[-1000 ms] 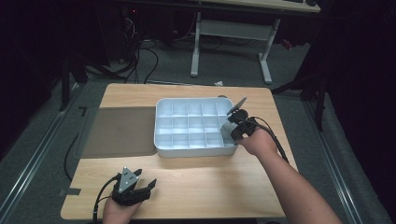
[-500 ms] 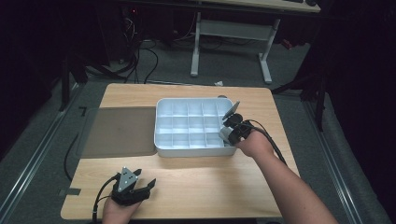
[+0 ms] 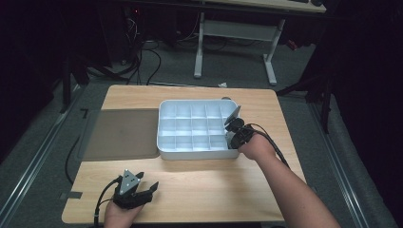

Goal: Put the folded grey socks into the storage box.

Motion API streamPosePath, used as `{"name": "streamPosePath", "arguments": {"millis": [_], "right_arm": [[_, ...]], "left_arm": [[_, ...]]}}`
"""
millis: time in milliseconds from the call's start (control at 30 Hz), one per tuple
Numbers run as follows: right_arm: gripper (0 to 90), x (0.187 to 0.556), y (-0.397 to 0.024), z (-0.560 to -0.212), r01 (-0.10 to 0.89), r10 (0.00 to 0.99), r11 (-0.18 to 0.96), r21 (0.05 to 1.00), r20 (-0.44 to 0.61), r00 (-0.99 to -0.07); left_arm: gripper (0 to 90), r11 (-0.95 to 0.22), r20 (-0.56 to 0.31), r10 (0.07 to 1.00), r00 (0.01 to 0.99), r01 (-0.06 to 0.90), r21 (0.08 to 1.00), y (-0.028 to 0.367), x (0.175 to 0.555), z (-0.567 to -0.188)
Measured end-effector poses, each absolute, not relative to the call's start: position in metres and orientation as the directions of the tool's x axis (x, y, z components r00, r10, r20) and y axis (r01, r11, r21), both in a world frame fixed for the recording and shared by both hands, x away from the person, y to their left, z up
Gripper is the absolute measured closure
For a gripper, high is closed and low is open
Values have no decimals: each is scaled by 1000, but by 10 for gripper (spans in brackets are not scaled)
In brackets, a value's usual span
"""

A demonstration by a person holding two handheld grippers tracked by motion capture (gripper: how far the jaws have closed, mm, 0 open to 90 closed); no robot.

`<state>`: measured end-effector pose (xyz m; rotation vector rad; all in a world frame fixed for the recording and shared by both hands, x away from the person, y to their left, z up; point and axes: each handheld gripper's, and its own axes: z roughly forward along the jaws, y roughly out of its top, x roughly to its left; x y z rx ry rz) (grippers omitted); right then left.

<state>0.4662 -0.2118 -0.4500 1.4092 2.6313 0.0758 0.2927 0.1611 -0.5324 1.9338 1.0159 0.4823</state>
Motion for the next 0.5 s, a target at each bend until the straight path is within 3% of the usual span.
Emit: {"name": "streamPosePath", "arguments": {"millis": [500], "right_arm": [[711, 471, -211, -464, 809, 815, 580, 94, -84, -574]], "left_arm": [[322, -286, -56, 803, 593, 467, 837, 161, 293, -532]]}}
